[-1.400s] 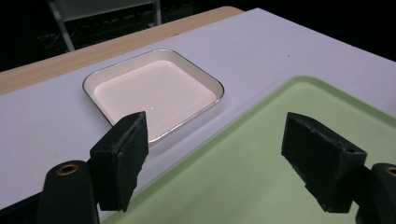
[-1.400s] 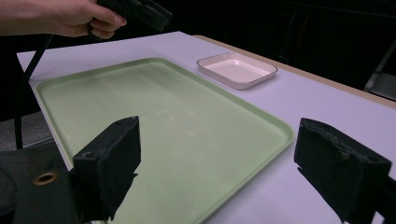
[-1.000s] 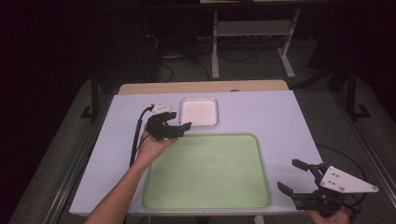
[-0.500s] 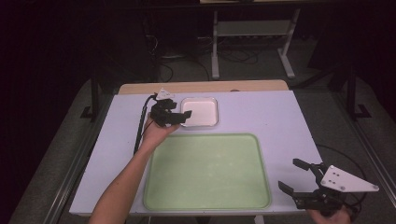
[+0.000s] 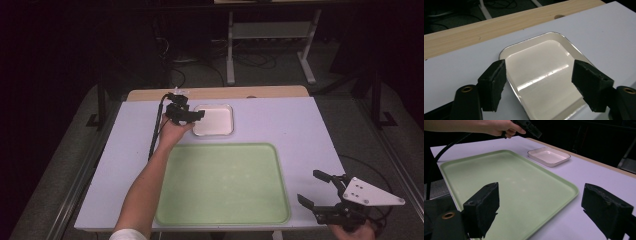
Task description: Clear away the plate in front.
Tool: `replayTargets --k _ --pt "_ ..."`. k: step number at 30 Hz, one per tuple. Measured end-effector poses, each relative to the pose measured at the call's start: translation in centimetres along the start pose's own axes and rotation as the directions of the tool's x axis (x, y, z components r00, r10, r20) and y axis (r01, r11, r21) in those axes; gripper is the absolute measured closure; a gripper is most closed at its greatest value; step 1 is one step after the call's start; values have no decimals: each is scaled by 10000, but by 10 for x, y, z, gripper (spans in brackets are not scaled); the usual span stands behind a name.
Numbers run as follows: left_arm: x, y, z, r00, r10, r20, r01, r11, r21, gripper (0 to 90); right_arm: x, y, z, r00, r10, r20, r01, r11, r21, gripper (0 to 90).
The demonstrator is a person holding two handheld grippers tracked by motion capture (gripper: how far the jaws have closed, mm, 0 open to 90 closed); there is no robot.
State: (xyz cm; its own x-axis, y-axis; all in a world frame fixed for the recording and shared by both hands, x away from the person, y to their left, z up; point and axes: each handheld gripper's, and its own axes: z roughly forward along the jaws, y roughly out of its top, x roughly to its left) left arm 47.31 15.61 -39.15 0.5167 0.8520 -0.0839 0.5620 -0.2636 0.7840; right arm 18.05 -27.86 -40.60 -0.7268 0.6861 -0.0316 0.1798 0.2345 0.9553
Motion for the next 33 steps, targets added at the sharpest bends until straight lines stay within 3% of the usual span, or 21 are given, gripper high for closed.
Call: replayTargets --k 4,8,10,16,17,19,20,25,27,33 --pt "6 0 11 9984 -496 -281 506 9981 346 310 0 0 -1 10000 -44 26 44 10000 51 139" --pt "16 -3 18 9893 -1372 -494 1398 9888 528 325 0 0 -2 10000 -25 40 25 10000 25 140" --pt "19 -5 21 9856 -1621 -477 1652 9836 724 327 0 -1 -2 10000 -16 30 16 10000 22 140" --pt "21 -8 28 9805 -1873 -590 1925 9759 1025 372 1 0 -1 10000 -43 -36 43 10000 44 142" --pt "21 -9 31 9799 -1810 -834 1909 9728 1312 380 1 0 -1 10000 -55 -44 55 10000 41 142" --pt "23 -12 37 9762 -2042 -736 2146 9583 1885 388 1 0 -1 10000 -64 -50 64 10000 59 142" --pt "23 -12 37 9762 -2042 -736 2146 9583 1885 401 1 0 -1 10000 -64 -50 64 10000 59 142" --pt "26 -15 41 9694 -2384 -586 2455 9440 2206 462 1 0 -1 10000 -40 -61 40 10000 74 142" --pt "28 -16 42 9663 -2525 -507 2573 9396 2257 537 2 0 0 10000 -54 -76 54 10000 61 142" --pt "27 -18 47 9648 -2533 -705 2629 9296 2582 613 2 0 1 9999 -100 -131 101 9999 119 142"
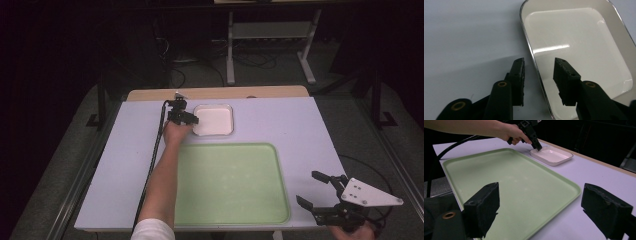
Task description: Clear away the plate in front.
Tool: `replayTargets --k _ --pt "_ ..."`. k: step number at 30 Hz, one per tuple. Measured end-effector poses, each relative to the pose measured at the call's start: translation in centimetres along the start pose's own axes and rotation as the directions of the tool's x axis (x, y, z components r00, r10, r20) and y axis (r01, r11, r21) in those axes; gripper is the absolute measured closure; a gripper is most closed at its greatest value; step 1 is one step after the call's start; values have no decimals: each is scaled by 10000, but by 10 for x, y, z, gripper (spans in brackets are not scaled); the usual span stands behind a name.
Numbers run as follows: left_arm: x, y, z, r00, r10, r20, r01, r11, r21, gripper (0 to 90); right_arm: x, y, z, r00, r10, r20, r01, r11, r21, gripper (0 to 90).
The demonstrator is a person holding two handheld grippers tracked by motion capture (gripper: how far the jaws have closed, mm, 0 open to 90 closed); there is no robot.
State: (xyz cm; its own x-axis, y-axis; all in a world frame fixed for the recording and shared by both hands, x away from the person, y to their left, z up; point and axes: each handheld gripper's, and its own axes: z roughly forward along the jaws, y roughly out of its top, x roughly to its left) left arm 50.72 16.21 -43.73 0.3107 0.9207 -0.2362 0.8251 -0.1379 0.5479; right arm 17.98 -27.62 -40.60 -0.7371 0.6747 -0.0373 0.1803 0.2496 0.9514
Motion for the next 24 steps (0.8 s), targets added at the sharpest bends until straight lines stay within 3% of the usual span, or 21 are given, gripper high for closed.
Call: replayTargets --k 4,9,14,17,24 --pt "-1 0 2 9998 -149 -153 149 9999 -16 680 0 0 -1 10000 -4 8 4 10000 12 143" --pt "-1 1 4 9993 -352 -152 350 9993 -90 687 0 0 0 10000 1 -7 -1 10000 6 143" --pt "-4 0 4 9987 -297 -426 292 9995 -109 727 0 0 0 10000 -13 -4 13 10000 7 143" --pt "-4 0 5 9988 -338 -362 334 9994 -131 790 0 0 -1 10000 -8 -6 8 10000 6 143" --pt "-4 -1 5 9967 -718 -388 707 9971 -289 833 0 0 -1 10000 -7 -24 7 10000 -1 144"
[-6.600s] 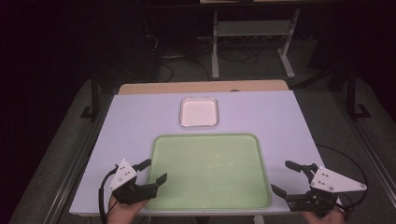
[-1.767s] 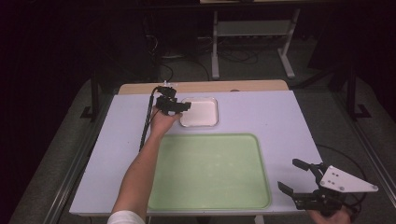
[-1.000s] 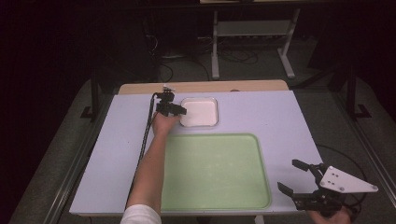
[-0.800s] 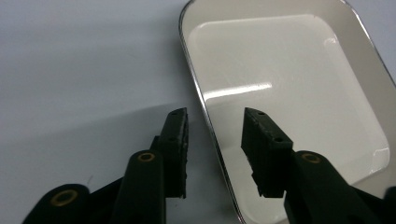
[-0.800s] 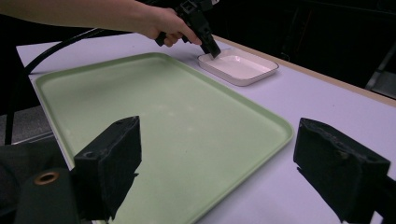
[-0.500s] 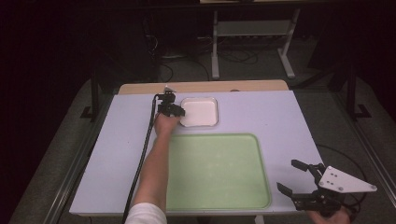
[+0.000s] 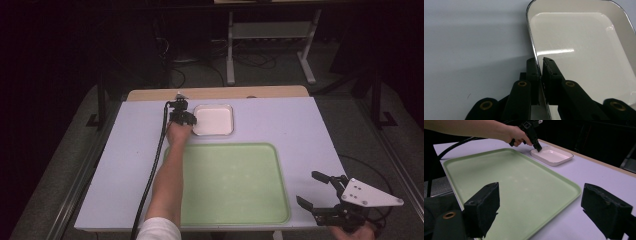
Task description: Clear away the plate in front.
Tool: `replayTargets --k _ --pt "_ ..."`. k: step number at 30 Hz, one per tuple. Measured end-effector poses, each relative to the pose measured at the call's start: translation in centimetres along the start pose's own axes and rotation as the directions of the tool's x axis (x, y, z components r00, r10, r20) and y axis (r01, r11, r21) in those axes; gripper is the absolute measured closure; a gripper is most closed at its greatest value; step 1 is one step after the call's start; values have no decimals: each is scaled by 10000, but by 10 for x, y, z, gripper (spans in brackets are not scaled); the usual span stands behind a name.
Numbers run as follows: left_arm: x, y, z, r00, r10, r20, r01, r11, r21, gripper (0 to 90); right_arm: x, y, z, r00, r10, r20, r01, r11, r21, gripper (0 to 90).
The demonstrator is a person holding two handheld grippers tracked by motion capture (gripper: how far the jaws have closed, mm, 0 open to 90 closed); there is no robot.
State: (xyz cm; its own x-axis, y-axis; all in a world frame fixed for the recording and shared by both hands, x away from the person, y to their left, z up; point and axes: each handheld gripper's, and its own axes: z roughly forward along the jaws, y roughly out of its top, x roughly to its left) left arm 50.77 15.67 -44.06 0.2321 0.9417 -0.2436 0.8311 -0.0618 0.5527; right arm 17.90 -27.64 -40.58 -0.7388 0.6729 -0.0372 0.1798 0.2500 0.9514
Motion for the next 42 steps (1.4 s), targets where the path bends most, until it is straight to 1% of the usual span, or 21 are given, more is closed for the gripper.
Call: replayTargets --k 2,5,7,10,12,16,21,23,25,34,36,37,38,39,40,41,42 --pt "1 0 0 9998 -178 52 178 9998 -26 836 0 0 0 10000 4 1 -4 10000 4 144" --pt "2 -1 1 9980 -597 191 600 9981 -143 850 0 0 0 10000 -25 1 25 10000 11 144" --pt "2 -2 1 9956 -885 313 894 9956 -267 862 0 0 0 10000 -24 -13 24 10000 20 147" --pt "2 -4 3 9898 -1223 734 1256 9912 -416 880 0 0 0 10000 -25 -30 25 10000 15 150" --pt "1 -5 3 9877 -1342 799 1380 9894 -447 883 0 -1 0 10000 -18 -43 18 10000 26 150" --pt "2 -8 4 9806 -1703 967 1762 9828 -559 883 -1 -1 0 10000 -6 -83 6 10000 9 150" --pt "3 -9 3 9774 -1892 943 1959 9783 -677 882 0 -1 0 10000 25 -84 -25 10000 -5 151" --pt "3 -10 2 9728 -2059 1062 2145 9736 -773 882 -1 -1 0 10000 34 -90 -34 10000 -9 151" --pt "4 -10 0 9706 -2114 1151 2214 9717 -823 882 -1 -1 1 10000 27 -89 -27 10000 4 151" --pt "1 -8 -7 9671 -2193 1290 2340 9657 -1125 881 0 -1 1 10000 9 -83 -9 10000 11 151" --pt "1 -8 -9 9673 -2186 1284 2339 9648 -1200 881 0 -1 1 10000 9 -77 -9 10000 5 151" --pt "0 -7 -10 9686 -2168 1220 2319 9644 -1273 881 0 -1 1 10000 10 -75 -10 10000 12 151" --pt "0 -7 -12 9718 -2112 1048 2242 9654 -1335 881 0 -1 1 10000 6 -73 -5 10000 19 151" --pt "0 -7 -13 9713 -2152 1014 2283 9632 -1421 880 0 -1 1 10000 5 -72 -5 10000 19 151" --pt "0 -7 -14 9689 -2245 1041 2382 9602 -1458 877 0 -1 1 10000 -1 -75 1 10000 19 151" --pt "0 -6 -15 9695 -2236 1007 2368 9603 -1474 876 0 -1 1 10000 -9 -82 9 10000 25 151" --pt "0 -6 -16 9694 -2251 982 2383 9588 -1547 877 0 -1 1 10000 -8 -77 9 10000 28 151"
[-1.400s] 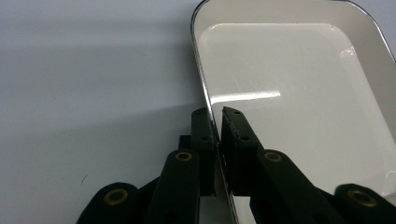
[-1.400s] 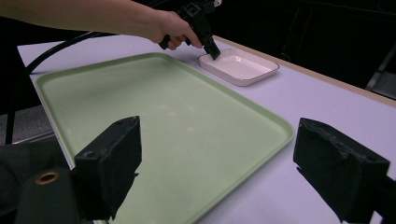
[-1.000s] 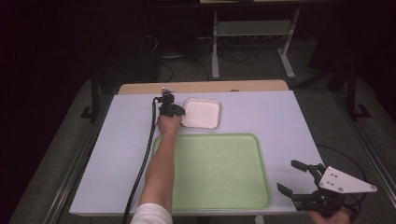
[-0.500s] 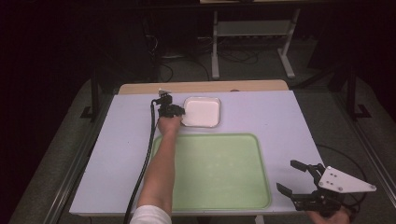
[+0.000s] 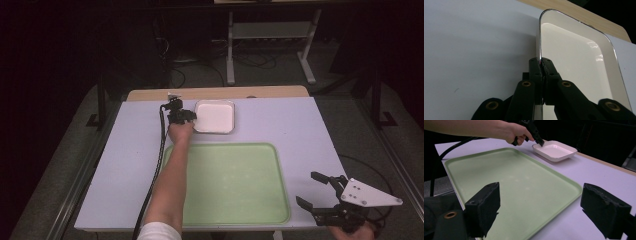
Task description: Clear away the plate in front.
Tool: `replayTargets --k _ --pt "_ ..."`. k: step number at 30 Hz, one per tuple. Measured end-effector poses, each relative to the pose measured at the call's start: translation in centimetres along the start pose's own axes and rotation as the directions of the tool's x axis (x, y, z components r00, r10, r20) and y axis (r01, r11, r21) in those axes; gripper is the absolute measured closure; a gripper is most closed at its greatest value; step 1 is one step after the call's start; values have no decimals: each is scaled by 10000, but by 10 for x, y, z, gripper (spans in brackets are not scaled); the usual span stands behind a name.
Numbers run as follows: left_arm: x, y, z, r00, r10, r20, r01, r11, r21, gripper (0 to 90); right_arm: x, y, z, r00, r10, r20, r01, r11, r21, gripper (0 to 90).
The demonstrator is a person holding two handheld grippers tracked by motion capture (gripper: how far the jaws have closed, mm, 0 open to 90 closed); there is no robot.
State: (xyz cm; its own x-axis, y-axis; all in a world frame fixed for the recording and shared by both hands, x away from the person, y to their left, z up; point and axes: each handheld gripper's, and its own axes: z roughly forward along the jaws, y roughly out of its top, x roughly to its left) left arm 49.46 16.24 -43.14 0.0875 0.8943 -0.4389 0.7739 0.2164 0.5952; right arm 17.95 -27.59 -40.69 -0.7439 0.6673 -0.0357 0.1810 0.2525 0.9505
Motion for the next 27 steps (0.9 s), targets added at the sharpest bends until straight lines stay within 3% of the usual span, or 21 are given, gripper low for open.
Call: replayTargets --k 27 --pt "-8 9 -33 9970 -184 757 236 9974 -680 884 0 0 1 10000 -52 33 52 10000 22 153"
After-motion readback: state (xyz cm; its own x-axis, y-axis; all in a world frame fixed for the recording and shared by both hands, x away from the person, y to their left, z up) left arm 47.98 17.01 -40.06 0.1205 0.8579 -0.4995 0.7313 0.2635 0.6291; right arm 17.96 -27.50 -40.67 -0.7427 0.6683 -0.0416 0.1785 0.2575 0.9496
